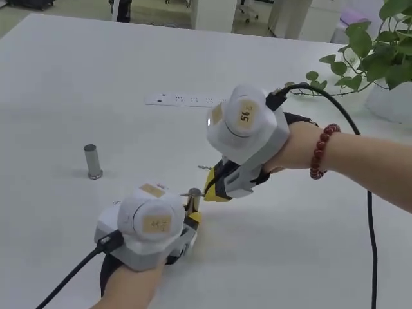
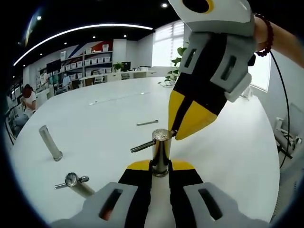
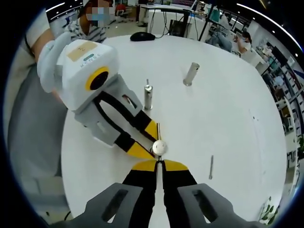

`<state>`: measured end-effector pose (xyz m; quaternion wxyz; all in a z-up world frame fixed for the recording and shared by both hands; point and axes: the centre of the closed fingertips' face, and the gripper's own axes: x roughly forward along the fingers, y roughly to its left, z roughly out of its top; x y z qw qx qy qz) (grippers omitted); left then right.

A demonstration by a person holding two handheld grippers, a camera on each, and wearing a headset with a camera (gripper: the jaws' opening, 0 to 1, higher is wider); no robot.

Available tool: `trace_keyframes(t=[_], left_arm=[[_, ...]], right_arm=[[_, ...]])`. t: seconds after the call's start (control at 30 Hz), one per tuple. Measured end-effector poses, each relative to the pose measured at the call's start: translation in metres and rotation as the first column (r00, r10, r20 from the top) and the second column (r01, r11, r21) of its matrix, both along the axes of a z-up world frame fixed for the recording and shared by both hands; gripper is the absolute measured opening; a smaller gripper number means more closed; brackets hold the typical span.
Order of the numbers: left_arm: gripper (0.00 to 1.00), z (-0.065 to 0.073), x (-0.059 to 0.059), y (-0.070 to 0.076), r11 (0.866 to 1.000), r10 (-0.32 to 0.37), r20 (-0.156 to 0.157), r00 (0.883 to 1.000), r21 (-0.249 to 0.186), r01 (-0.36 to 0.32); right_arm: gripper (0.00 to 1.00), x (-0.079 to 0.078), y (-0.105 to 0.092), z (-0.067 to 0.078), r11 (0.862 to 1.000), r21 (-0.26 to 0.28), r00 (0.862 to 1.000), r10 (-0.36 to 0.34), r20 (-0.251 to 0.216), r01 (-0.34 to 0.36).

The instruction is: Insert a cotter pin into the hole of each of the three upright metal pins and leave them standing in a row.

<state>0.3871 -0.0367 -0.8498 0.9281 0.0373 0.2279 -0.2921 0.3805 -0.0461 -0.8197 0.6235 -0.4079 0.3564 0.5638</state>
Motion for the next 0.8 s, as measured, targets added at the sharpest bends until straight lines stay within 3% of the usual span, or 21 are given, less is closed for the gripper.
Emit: trace_keyframes(t=[0.17, 0.43, 0.7, 0.8], left_arm=[[0.12, -0.003, 0.0, 0.001, 1.0, 0.002, -0.013, 1.0, 0.005, -0.002], [0.19, -0.002, -0.004, 0.004, 1.0, -0.001, -0.019, 1.0, 0.019, 0.001], [0.24, 0.002, -0.01, 0.0, 1.0, -0.014, -0.015, 1.0, 0.008, 0.014], [0.25, 0.002, -0.011, 0.0, 1.0, -0.023, -0.016, 1.0, 0.009, 0.023]], right_arm=[[0.17, 0.0, 0.005, 0.001, 0.998, 0.051, 0.999, -0.047, -0.021, 0.048], [0.21, 0.0, 0.017, 0.0, 0.982, 0.158, 0.994, -0.095, -0.061, 0.103], [0.16, 0.003, 0.019, -0.005, 0.982, 0.169, 0.996, -0.08, -0.038, 0.085], [0.15, 0.003, 0.019, -0.005, 0.98, 0.177, 0.995, -0.084, -0.053, 0.092]])
